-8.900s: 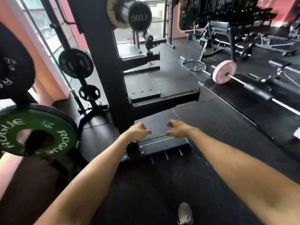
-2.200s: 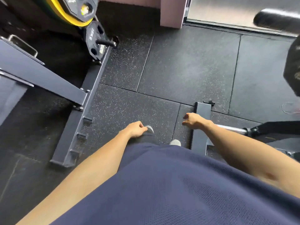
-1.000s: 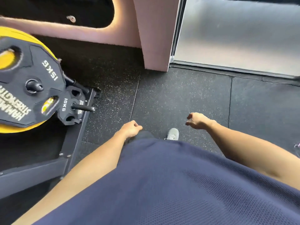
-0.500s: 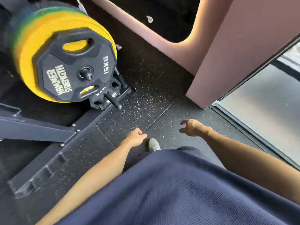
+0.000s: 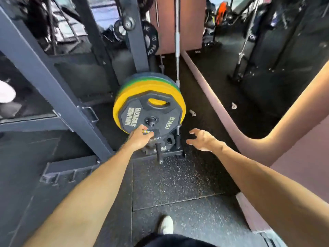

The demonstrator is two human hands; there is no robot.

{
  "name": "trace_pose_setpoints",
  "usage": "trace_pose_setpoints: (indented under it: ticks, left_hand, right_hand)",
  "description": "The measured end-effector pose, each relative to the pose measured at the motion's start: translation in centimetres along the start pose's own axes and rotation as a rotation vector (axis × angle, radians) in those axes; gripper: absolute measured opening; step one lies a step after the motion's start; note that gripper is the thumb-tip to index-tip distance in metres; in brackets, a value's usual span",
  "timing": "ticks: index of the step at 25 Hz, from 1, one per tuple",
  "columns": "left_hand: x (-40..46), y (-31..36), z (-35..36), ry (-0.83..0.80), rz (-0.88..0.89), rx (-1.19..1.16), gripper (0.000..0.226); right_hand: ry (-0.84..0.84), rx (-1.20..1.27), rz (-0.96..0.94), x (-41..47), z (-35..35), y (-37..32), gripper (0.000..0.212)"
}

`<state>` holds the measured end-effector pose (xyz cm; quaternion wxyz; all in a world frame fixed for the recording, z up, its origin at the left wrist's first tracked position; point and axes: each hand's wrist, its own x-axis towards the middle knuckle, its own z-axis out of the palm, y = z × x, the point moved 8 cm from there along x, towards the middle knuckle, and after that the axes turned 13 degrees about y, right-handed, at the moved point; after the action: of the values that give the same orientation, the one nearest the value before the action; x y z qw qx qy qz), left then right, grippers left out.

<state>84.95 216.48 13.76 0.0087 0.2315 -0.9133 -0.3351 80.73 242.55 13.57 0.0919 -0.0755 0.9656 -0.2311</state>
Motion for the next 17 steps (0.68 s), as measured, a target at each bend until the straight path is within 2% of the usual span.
trace_pose_setpoints:
  ticks: [7, 11, 17]
  left_hand:
    - [1.5, 9.7, -17.6, 0.436, 0.154, -0.146, 0.042]
    - [1.4, 14.8, -25.9, 0.534, 0.234, -0.174, 0.043]
    - [-1.5, 26.1, -37.4, 0.701, 0.457, -0.192, 0.042]
  right_hand:
    - [0.261, 0.068, -0.281, 3.1, -15.6, -12.4, 0.059]
    - [0.367, 0.145, -0.386, 2.7, -23.4, -18.4, 0.058]
    - [0.554, 0.153, -0.539, 0.7, -35.7, -26.1, 0.055]
